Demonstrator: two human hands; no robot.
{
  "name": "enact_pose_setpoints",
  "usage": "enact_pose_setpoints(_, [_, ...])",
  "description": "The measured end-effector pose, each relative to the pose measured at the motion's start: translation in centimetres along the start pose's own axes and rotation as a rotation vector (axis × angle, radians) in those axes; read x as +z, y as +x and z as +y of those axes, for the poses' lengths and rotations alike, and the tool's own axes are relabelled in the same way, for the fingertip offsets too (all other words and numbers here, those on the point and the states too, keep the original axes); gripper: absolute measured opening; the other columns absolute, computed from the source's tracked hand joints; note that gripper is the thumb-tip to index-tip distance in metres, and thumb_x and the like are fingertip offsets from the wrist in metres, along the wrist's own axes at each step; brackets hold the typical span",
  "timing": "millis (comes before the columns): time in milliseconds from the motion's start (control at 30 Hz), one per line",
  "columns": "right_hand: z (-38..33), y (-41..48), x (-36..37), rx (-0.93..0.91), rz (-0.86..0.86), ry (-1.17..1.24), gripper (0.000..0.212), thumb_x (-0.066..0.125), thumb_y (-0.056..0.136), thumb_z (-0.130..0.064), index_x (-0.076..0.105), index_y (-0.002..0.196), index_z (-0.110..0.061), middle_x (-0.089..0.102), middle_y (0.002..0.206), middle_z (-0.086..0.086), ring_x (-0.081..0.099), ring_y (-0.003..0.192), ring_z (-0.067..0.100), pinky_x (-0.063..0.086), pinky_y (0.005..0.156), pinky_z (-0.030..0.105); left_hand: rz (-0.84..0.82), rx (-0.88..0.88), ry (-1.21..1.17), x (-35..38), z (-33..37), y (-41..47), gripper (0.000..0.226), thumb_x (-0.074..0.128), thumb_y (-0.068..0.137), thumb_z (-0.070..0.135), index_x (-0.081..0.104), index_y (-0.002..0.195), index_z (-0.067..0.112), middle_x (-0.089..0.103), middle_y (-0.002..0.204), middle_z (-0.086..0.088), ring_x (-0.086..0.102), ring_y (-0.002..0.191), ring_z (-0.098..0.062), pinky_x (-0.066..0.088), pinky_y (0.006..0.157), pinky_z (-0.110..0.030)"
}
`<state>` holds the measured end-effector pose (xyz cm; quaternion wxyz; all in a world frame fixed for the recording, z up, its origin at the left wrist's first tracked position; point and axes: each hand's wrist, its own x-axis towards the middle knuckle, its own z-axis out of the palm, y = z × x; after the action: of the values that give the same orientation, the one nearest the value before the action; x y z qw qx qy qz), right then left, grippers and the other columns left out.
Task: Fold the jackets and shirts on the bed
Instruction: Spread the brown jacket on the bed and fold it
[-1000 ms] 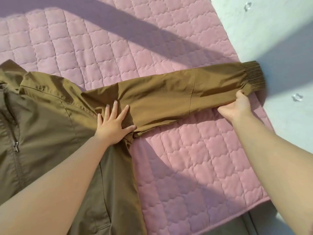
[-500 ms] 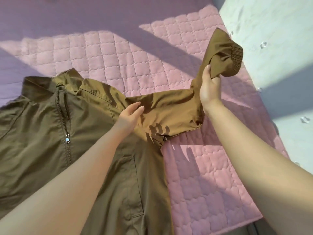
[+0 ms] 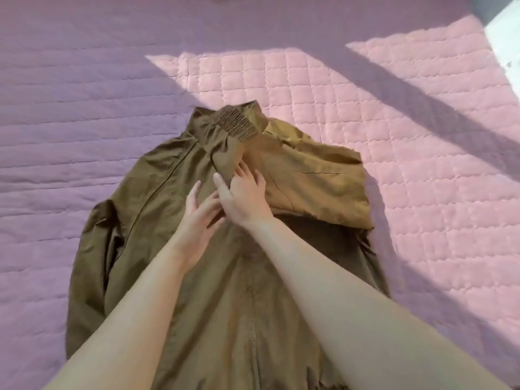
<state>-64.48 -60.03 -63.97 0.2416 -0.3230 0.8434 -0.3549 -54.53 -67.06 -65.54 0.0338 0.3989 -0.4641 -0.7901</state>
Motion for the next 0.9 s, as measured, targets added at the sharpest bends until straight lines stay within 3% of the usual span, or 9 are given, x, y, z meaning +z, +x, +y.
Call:
enact_pose_setpoints(167, [3.0, -3.6, 8.8, 0.108, -0.558, -0.236, 0.055, 0.05, 0.096, -0.036, 0.039, 0.144, -0.012, 0.04, 0.148, 0.006, 0.031, 0.139, 0.023, 0.029, 0.112, 0.047, 0.268, -0.264, 0.032, -8.3, -3.1, 0.2, 0.06, 0.05, 0.093, 0.011, 0.028, 0.148, 0.021, 0.054, 0.135, -0.007, 0.052, 0.123, -0.023, 0.043, 0.1, -0.038])
enact_pose_setpoints(233, [4.5, -5.1, 9.7, 0.167, -0.595, -0.168, 0.051, 0.053, 0.095, -0.03, 0.045, 0.142, -0.015, 0.039, 0.151, 0.005, 0.03, 0.141, 0.019, 0.026, 0.115, 0.041, 0.261, -0.3, 0.075, -9.3, -3.9, 0.4, 0.07, 0.061, 0.089, 0.019, 0.025, 0.149, 0.019, 0.053, 0.135, -0.008, 0.051, 0.124, -0.024, 0.044, 0.099, -0.037])
enact_pose_setpoints(367, [5.6, -6.5, 8.4, 0.327, -0.242, 0.037, 0.026, 0.052, 0.092, -0.014, 0.069, 0.112, -0.017, 0.067, 0.12, -0.001, 0.056, 0.114, 0.013, 0.038, 0.097, 0.02, 0.231, -0.213, 0.388, -8.3, -4.5, 1.5, 0.107, 0.084, 0.071, 0.031, 0.013, 0.151, 0.029, 0.048, 0.137, -0.003, 0.051, 0.12, -0.018, 0.043, 0.104, -0.039])
enact_pose_setpoints(433, [6.1, -6.7, 6.8, 0.531, 0.009, 0.059, 0.023, 0.048, 0.091, -0.013, 0.07, 0.096, -0.018, 0.07, 0.102, -0.001, 0.06, 0.098, 0.016, 0.04, 0.079, 0.022, 0.229, -0.12, 0.583, -7.0, -5.0, 2.2, 0.113, 0.085, 0.07, 0.029, 0.006, 0.152, 0.026, 0.043, 0.141, -0.005, 0.049, 0.124, -0.019, 0.042, 0.105, -0.038])
enact_pose_setpoints(500, [7.7, -6.9, 6.0, 0.764, 0.091, 0.049, 0.02, 0.046, 0.091, -0.017, 0.065, 0.096, -0.012, 0.067, 0.1, 0.004, 0.059, 0.098, 0.024, 0.041, 0.078, 0.026, 0.236, -0.023, 0.772, -5.9, -5.7, 2.3, 0.113, 0.082, 0.073, 0.026, 0.002, 0.153, 0.02, 0.036, 0.148, -0.008, 0.043, 0.131, -0.022, 0.037, 0.108, -0.037])
enact_pose_setpoints(567, [9.4, -7.4, 4.9, 0.967, 0.043, 0.113, 0.025, 0.053, 0.087, -0.031, 0.057, 0.101, -0.01, 0.062, 0.103, 0.007, 0.058, 0.098, 0.026, 0.046, 0.089, 0.032, 0.263, -0.004, 0.866, -4.5, -6.7, 2.3, 0.108, 0.078, 0.078, 0.023, 0.001, 0.153, 0.015, 0.027, 0.152, -0.011, 0.034, 0.138, -0.025, 0.031, 0.111, -0.037])
enact_pose_setpoints(667, [10.7, -7.6, 2.4, 1.138, 0.28, 0.674, 0.041, 0.068, 0.082, -0.036, 0.051, 0.11, -0.011, 0.059, 0.104, 0.016, 0.059, 0.096, 0.025, 0.051, 0.095, 0.038, 0.405, 0.034, 0.864, -3.5, -7.0, 2.7, 0.079, 0.06, 0.091, 0.011, 0.01, 0.153, 0.011, 0.031, 0.148, -0.014, 0.037, 0.134, -0.03, 0.031, 0.109, -0.036])
enact_pose_setpoints(800, [12.0, -7.3, -2.0, 1.138, 0.583, 1.378, 0.066, 0.072, 0.085, -0.028, 0.041, 0.14, -0.012, 0.045, 0.144, 0.01, 0.048, 0.129, 0.025, 0.041, 0.107, 0.036, 0.509, 0.043, 0.9, -4.1, -6.4, 4.2, 0.045, 0.037, 0.096, 0.001, 0.041, 0.141, 0.006, 0.05, 0.137, -0.018, 0.045, 0.126, -0.034, 0.035, 0.103, -0.036])
enact_pose_setpoints(900, [12.0, -6.9, -2.9, 1.083, 0.627, 1.537, 0.058, 0.075, 0.082, -0.035, 0.05, 0.129, -0.013, 0.06, 0.125, 0.008, 0.059, 0.109, 0.022, 0.049, 0.094, 0.034, 0.524, 0.063, 0.912, -4.7, -5.4, 4.4, 0.036, 0.036, 0.089, -0.005, 0.054, 0.12, 0.003, 0.056, 0.123, -0.021, 0.05, 0.112, -0.037, 0.039, 0.092, -0.039])
